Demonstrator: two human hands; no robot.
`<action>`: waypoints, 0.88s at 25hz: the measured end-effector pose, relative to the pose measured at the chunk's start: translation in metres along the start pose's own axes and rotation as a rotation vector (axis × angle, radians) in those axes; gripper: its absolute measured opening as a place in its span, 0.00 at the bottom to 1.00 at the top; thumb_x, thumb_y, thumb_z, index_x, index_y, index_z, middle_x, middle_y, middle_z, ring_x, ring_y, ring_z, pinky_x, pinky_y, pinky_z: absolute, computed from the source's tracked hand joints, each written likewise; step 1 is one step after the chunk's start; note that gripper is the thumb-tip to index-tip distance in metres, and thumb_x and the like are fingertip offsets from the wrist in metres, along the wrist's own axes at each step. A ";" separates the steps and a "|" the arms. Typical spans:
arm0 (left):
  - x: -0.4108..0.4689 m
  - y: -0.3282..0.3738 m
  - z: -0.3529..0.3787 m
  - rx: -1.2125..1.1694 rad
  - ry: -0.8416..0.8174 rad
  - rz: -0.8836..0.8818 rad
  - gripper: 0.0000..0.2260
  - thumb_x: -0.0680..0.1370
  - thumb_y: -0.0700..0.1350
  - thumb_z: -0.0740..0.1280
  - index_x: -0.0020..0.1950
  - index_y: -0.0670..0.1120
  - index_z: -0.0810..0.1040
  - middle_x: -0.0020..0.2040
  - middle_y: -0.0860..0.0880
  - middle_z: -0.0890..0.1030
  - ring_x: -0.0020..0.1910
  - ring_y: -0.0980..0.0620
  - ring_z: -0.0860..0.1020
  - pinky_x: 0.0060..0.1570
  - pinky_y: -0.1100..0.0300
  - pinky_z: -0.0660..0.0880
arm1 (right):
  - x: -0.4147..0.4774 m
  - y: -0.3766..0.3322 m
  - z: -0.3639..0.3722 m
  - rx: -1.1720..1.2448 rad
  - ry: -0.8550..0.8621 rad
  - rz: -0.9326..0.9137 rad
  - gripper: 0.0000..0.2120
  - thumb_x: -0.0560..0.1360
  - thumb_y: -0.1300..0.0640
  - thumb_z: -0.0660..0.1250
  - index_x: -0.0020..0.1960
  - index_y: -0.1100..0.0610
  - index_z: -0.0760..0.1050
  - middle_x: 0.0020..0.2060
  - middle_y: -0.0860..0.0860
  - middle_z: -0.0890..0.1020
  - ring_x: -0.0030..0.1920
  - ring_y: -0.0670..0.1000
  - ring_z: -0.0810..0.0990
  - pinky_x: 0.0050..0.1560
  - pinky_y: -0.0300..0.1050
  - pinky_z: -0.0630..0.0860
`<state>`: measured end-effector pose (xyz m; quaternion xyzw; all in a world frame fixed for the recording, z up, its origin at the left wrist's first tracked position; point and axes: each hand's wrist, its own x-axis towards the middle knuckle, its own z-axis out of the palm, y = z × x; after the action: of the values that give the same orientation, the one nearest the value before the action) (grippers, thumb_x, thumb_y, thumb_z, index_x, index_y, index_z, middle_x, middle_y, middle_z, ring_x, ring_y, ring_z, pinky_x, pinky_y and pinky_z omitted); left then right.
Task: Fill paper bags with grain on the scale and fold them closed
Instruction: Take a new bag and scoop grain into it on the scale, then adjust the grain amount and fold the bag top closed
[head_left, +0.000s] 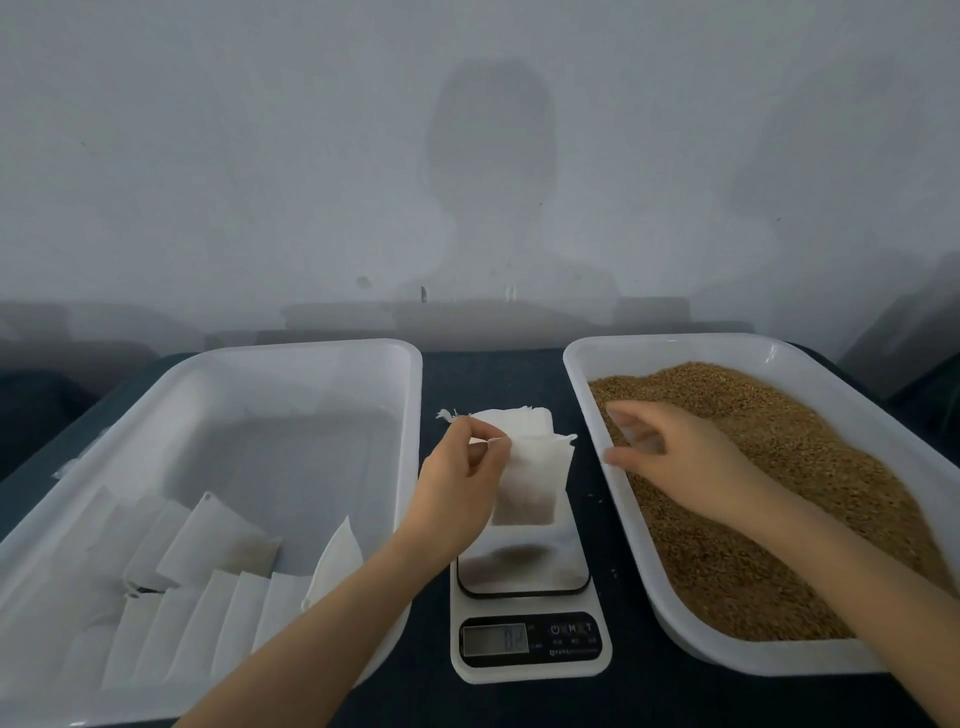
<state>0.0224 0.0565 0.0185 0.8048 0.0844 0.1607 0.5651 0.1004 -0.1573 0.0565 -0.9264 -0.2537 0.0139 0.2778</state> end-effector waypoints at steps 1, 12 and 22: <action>0.000 0.000 0.000 -0.005 0.000 0.005 0.04 0.80 0.49 0.62 0.46 0.55 0.72 0.38 0.58 0.80 0.40 0.56 0.78 0.33 0.71 0.73 | -0.001 -0.015 0.003 0.091 -0.059 -0.037 0.26 0.70 0.43 0.69 0.67 0.38 0.65 0.53 0.32 0.74 0.49 0.33 0.75 0.46 0.30 0.71; 0.000 -0.002 -0.004 0.063 0.021 0.053 0.06 0.82 0.45 0.59 0.51 0.55 0.73 0.46 0.56 0.78 0.45 0.58 0.76 0.39 0.78 0.69 | 0.001 -0.036 0.043 0.153 0.212 -0.155 0.05 0.75 0.57 0.68 0.49 0.55 0.81 0.34 0.37 0.75 0.40 0.31 0.74 0.41 0.23 0.67; 0.001 -0.005 -0.004 0.169 -0.150 -0.028 0.06 0.78 0.50 0.67 0.53 0.59 0.73 0.47 0.62 0.77 0.45 0.62 0.76 0.35 0.79 0.69 | -0.004 -0.025 0.053 0.134 0.124 -0.159 0.08 0.76 0.54 0.67 0.53 0.54 0.80 0.39 0.43 0.79 0.39 0.36 0.75 0.41 0.25 0.68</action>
<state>0.0225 0.0622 0.0153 0.8581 0.0665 0.0844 0.5021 0.0767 -0.1143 0.0247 -0.8817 -0.3074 -0.0486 0.3547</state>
